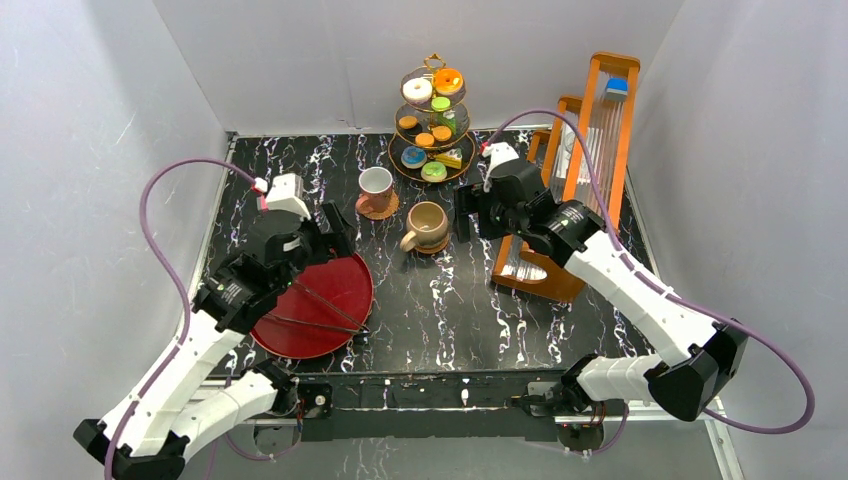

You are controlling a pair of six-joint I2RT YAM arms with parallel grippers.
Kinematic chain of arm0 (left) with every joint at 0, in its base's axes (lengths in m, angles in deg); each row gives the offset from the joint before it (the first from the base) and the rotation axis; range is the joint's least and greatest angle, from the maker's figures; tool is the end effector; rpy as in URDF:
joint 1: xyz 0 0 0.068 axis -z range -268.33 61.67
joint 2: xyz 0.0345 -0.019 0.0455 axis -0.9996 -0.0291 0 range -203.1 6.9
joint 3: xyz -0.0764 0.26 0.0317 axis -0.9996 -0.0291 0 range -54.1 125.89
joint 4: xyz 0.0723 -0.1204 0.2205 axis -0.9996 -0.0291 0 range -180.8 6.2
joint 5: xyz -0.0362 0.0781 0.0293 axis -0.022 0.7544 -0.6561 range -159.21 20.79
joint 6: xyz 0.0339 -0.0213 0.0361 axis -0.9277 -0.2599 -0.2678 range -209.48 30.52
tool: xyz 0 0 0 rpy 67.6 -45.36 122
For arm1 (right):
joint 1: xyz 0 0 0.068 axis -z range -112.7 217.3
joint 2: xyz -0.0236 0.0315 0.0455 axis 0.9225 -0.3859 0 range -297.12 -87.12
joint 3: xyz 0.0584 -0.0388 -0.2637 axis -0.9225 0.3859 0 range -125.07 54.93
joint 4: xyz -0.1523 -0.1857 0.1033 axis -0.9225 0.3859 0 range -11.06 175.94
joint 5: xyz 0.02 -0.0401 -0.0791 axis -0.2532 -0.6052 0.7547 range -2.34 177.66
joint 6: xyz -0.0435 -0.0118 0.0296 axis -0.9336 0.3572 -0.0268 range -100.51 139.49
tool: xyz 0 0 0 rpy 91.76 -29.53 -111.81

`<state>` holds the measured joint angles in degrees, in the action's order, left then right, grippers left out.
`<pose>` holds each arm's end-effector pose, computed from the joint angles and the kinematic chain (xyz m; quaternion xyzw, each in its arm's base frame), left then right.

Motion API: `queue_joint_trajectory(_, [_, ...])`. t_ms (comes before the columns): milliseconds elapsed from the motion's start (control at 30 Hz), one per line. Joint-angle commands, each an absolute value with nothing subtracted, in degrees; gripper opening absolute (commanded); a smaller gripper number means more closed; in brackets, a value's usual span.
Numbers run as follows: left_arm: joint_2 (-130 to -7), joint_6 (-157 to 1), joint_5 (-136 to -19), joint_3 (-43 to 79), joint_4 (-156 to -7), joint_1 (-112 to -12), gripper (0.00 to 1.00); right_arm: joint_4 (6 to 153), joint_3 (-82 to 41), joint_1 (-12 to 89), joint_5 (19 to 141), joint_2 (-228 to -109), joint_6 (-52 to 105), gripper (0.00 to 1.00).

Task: Serve the afternoon tea

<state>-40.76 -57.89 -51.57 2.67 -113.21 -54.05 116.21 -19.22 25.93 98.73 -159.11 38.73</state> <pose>0.1513 -0.0901 0.3692 -0.0685 0.8128 -0.2014 0.5424 0.2071 0.1733 0.3712 -0.1258 0.8754 0.1577 0.4393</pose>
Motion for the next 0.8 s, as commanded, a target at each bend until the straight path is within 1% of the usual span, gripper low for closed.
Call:
queue_joint_trajectory(0, [-38.24, -60.25, -48.60, 7.74, -113.25, -54.32, 0.93, 115.63, -25.17, 26.02, 97.90, -156.73, 38.44, 0.99])
queue_joint_trajectory(233, [-38.45, -61.93, -51.16, 9.70, -112.80, -54.32, 0.93, 114.01, -25.73, 26.08, 98.00, -154.98, 38.31, 0.99])
queue_joint_trajectory(533, [-37.17, -62.75, -54.47, 7.96, -111.40, -54.30, 0.93, 112.63, -23.67, 25.99, 97.47, -154.36, 39.43, 0.99])
queue_joint_trajectory(767, [-38.53, -62.45, -56.72, 7.85, -110.41, -54.32, 0.93, 111.38, -21.80, 26.00, 98.51, -154.07, 39.53, 0.99])
